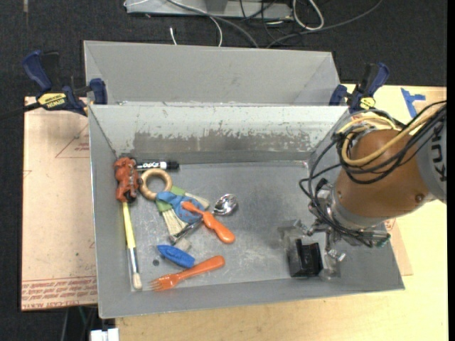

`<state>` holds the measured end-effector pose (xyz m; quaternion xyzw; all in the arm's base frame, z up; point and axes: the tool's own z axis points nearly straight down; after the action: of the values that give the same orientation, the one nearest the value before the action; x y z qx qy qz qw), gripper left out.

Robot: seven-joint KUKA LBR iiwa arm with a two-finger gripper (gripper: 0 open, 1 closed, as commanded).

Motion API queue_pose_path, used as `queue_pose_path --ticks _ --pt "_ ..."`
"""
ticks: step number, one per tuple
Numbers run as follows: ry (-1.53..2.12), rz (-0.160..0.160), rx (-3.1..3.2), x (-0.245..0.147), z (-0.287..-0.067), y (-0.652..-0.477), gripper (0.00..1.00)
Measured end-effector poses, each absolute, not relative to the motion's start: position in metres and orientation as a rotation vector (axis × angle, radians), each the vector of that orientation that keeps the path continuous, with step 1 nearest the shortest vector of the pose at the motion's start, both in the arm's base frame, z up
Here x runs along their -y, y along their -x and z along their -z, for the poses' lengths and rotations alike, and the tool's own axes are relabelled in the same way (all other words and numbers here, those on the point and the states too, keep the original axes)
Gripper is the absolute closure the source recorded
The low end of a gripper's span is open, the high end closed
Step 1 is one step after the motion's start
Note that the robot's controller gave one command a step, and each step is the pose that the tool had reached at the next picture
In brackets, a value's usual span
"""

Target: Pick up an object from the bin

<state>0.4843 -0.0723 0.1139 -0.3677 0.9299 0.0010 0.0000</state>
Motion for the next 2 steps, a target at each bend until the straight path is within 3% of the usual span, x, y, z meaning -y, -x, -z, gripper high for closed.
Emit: queue_pose_path --ticks 1,2 --pt "1.736 0.000 -2.615 0.086 -0.079 -0.488 0.00" --pt "1.580 -0.004 -2.709 0.102 -0.071 -0.488 1.00"
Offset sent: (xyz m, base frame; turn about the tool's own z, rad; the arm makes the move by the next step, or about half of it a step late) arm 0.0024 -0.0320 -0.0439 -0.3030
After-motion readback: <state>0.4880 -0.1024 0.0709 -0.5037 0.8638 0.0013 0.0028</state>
